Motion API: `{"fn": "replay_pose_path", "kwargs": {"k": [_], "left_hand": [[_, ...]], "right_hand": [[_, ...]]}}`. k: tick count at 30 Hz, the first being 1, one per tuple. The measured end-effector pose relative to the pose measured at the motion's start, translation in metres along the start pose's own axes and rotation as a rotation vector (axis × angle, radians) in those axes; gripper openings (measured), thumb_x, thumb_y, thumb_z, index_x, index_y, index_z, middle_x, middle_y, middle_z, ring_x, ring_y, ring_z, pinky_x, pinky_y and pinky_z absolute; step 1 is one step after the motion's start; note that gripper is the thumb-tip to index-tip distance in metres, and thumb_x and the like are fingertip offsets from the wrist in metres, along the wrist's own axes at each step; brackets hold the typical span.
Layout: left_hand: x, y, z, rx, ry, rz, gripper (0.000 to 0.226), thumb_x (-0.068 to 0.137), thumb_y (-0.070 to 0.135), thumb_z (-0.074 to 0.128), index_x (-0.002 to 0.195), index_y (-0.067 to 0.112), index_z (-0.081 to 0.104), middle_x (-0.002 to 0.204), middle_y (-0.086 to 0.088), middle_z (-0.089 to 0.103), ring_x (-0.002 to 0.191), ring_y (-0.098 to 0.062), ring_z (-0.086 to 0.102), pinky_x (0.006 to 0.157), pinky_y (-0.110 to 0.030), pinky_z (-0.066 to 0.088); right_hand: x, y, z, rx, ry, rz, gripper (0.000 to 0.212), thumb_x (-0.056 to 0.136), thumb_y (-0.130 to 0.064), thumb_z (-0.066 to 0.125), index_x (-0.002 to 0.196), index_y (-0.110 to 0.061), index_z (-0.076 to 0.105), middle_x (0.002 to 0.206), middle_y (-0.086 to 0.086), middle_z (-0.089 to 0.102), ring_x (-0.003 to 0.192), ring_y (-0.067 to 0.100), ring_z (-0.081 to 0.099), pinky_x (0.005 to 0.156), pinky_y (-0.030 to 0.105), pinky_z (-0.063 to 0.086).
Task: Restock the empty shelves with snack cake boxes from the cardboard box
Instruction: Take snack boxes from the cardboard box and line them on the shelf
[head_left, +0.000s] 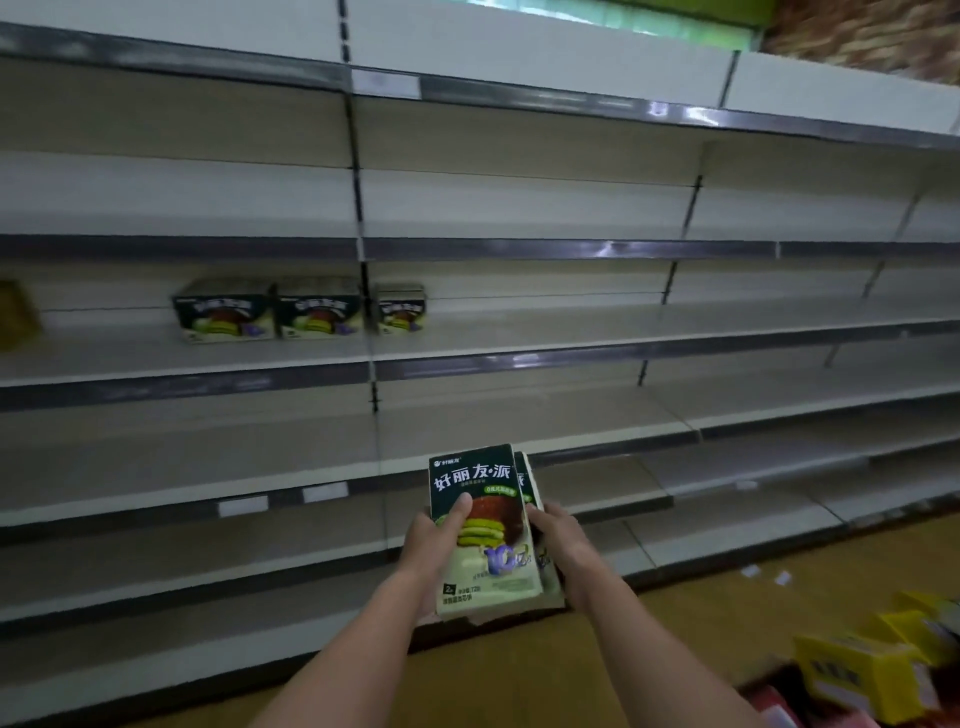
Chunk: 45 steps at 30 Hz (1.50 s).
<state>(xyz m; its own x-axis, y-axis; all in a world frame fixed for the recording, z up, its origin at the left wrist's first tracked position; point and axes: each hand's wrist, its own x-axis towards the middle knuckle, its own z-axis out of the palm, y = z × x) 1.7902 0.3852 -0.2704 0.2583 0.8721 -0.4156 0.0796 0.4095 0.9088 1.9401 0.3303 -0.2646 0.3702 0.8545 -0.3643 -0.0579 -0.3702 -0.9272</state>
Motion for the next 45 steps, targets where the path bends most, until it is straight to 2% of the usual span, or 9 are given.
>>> {"fn": "replay_pose_path", "kwargs": {"k": [4,8,11,16,20,24,29,33,45], "left_hand": [[0.006,0.008,-0.051,0.005,0.084,0.012,0.058,0.089,0.048,0.058,0.120,0.003,0.040,0.106,-0.010,0.058,0.088,-0.020,0.060,0.069,-0.032,0.050],[0.011,0.014,-0.101,-0.164,0.084,0.024,0.076,0.085,0.059,0.056,0.137,0.009,0.031,0.124,-0.021,0.058,0.104,-0.036,0.064,0.083,-0.048,0.054],[0.017,0.015,-0.145,-0.378,0.132,0.000,0.063,0.093,0.061,0.034,0.128,0.012,0.051,0.098,-0.016,0.070,0.082,-0.033,0.067,0.073,-0.041,0.053],[0.004,0.019,-0.194,-0.469,-0.046,-0.064,0.043,0.097,0.034,0.044,0.111,0.000,0.065,0.096,-0.023,0.071,0.081,-0.036,0.070,0.066,-0.042,0.057],[0.002,0.020,-0.215,-0.517,-0.179,-0.108,0.059,0.090,0.055,0.046,0.122,0.008,0.062,0.113,-0.021,0.067,0.100,-0.037,0.066,0.076,-0.046,0.055],[0.019,0.024,-0.233,-0.440,-0.193,-0.155,0.079,0.076,0.077,0.044,0.122,0.015,0.064,0.119,-0.016,0.066,0.112,-0.033,0.062,0.096,-0.049,0.048],[0.043,0.028,-0.252,-0.294,-0.034,-0.158,0.085,0.061,0.077,0.059,0.118,0.014,0.066,0.107,-0.015,0.071,0.101,-0.032,0.067,0.088,-0.045,0.053],[0.061,0.032,-0.268,-0.251,0.069,-0.124,0.091,0.049,0.078,0.067,0.115,0.014,0.066,0.102,-0.014,0.073,0.098,-0.033,0.068,0.091,-0.048,0.053],[0.146,0.106,-0.307,-0.377,0.331,-0.031,0.061,0.092,0.062,0.038,0.117,0.012,0.063,0.111,-0.016,0.068,0.092,-0.028,0.065,0.070,-0.034,0.052]], "right_hand": [[0.006,-0.015,0.062,-0.172,-0.246,0.012,0.074,0.082,-0.070,0.049,0.129,-0.013,0.049,0.126,0.009,0.058,0.115,0.025,0.055,0.094,0.036,0.044],[0.013,-0.024,0.111,-0.114,-0.302,0.013,0.045,0.084,-0.026,0.071,0.117,-0.011,0.044,0.105,0.012,0.065,0.087,0.023,0.067,0.071,0.032,0.056],[0.023,-0.026,0.140,0.092,-0.308,0.103,0.069,0.072,-0.035,0.080,0.122,-0.001,0.047,0.110,0.022,0.066,0.092,0.035,0.068,0.076,0.045,0.057],[0.023,-0.034,0.187,0.422,-0.491,0.226,0.045,0.078,-0.036,0.063,0.108,-0.002,0.067,0.111,0.020,0.069,0.093,0.031,0.068,0.093,0.046,0.049],[0.029,-0.041,0.222,0.159,-0.508,0.113,0.039,0.093,-0.039,0.055,0.119,-0.010,0.064,0.116,0.019,0.066,0.106,0.030,0.064,0.097,0.048,0.049],[0.042,-0.057,0.232,0.080,-0.470,-0.042,0.017,0.095,-0.006,0.051,0.104,-0.011,0.066,0.102,0.015,0.070,0.086,0.026,0.068,0.081,0.044,0.054],[0.064,-0.063,0.245,0.157,-0.639,0.095,0.059,0.096,-0.055,0.040,0.123,-0.007,0.063,0.122,0.019,0.063,0.115,0.035,0.059,0.103,0.050,0.043],[0.082,-0.078,0.252,0.148,-0.746,0.116,0.046,0.088,-0.031,0.058,0.123,-0.001,0.057,0.110,0.018,0.067,0.099,0.030,0.066,0.085,0.043,0.053],[0.193,-0.132,0.300,0.277,-0.398,-0.006,0.030,0.089,-0.016,0.039,0.098,-0.001,0.064,0.085,0.019,0.070,0.073,0.030,0.064,0.069,0.034,0.048]]}}
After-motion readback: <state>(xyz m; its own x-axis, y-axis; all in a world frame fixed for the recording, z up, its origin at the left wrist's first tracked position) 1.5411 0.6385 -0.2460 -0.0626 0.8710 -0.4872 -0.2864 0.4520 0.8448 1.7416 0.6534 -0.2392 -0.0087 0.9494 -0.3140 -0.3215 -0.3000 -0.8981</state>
